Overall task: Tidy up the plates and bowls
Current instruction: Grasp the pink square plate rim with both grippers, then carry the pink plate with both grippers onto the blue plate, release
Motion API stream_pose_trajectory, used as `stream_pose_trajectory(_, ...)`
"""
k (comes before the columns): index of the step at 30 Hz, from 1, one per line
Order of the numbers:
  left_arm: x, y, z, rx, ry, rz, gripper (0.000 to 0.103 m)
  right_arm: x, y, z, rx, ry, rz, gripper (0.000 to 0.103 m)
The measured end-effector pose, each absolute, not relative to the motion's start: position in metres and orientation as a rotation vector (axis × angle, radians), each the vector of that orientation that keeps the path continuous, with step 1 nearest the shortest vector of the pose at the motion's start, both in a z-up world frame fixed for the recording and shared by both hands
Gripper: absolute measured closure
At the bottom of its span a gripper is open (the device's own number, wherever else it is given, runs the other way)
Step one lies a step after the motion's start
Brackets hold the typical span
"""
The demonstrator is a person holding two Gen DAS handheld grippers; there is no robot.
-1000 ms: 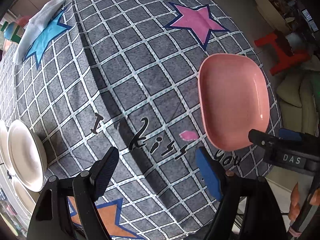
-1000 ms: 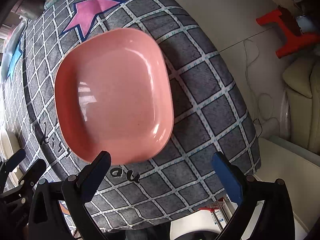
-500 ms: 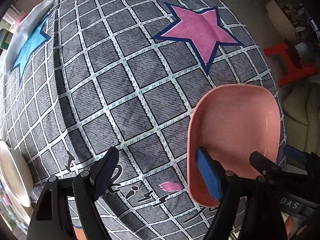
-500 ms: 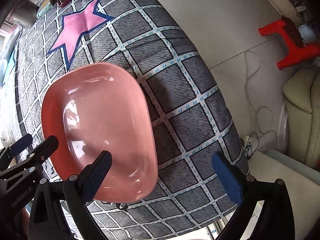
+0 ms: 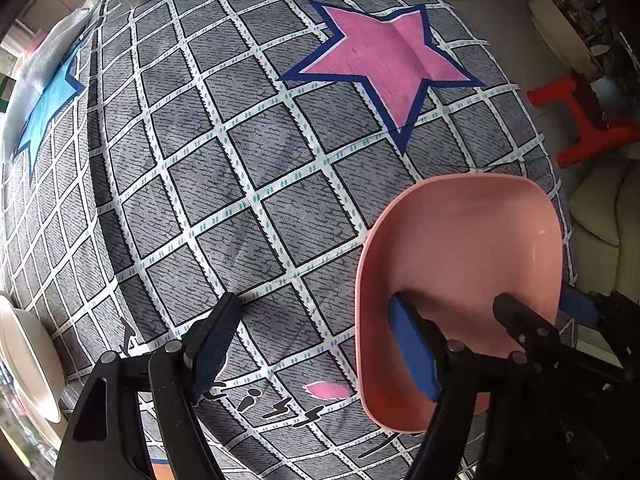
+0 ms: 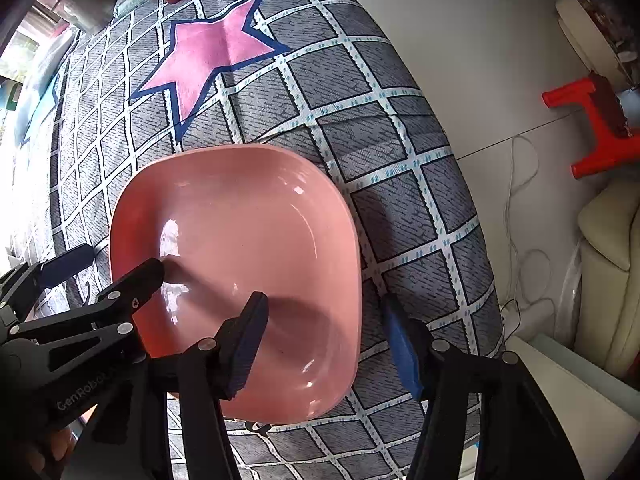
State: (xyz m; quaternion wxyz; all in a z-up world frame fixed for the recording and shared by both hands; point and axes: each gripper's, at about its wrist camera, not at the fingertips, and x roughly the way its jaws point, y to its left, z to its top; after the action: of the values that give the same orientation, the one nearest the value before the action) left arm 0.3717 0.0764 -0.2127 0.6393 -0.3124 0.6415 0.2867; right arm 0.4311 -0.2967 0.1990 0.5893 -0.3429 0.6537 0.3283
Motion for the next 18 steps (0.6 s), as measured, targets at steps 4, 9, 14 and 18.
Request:
stream_pose_trajectory(4,0.383,0.061,-0.197,-0.674,1.456,0.608,0.048,0.428,-0.287,0.197,-0.821,1.511,0.790,0.076)
stream_pose_trajectory(9,0.388,0.054,-0.190,-0.687,1.455,0.586,0.061,0.433,-0.278,0.190,-0.785,1.578,0.800,0.086)
stream_pose_trajectory(14,0.364,0.056,-0.192,-0.729,1.466,0.621,0.066,0.436,-0.267,0.181,-0.828,1.599,0.833,0.086)
stream_pose_trajectory(18,0.335,0.052,-0.192,-0.756,1.476,0.669,0.066,0.415,-0.248,0.173,-0.900,1.606,0.893,0.086)
